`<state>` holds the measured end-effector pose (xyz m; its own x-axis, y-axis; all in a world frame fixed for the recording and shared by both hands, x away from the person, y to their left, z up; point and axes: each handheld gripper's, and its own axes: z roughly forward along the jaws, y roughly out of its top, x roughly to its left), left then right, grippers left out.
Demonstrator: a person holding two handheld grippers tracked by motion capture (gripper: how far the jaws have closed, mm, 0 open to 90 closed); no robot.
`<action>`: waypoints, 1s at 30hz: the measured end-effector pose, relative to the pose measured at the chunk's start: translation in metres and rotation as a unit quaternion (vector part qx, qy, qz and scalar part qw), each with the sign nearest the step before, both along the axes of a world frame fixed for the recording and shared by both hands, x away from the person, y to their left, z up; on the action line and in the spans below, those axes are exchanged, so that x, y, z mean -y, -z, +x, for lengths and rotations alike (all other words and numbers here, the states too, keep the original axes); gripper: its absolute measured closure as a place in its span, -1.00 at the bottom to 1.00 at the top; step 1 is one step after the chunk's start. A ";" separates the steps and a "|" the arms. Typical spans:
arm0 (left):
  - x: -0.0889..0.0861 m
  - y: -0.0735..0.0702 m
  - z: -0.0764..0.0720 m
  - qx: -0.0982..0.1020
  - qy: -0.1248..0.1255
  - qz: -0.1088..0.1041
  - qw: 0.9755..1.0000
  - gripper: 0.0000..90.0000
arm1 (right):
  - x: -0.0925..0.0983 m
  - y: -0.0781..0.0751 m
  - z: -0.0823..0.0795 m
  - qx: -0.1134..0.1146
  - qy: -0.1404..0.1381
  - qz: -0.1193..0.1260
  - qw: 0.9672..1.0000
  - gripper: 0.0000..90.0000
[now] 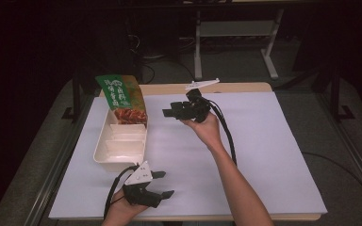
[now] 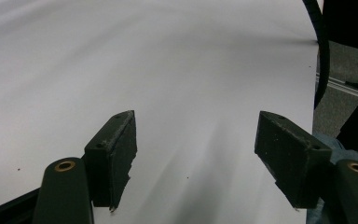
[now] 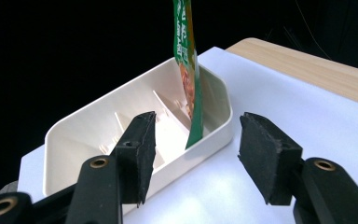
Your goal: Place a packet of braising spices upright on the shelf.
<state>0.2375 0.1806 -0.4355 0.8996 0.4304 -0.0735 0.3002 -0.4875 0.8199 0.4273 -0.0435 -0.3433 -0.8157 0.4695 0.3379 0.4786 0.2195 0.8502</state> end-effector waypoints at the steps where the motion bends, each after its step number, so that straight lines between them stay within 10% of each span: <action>1: 0.000 0.000 0.000 0.000 0.000 0.001 1.000 -0.37 | 0.002 0.000 -0.001 0.000 0.000 0.000 1.000 -0.03; 30: -0.003 0.000 0.000 -0.007 -0.006 -0.002 1.000 -0.40 | 0.062 0.008 -0.038 -0.019 0.000 -0.011 1.000 -0.16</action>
<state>0.2378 0.1839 -0.4356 0.8937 0.4401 -0.0876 0.3169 -0.4807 0.8176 0.3891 -0.1052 -0.3515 -0.8024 0.4772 0.3583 0.5101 0.2371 0.8267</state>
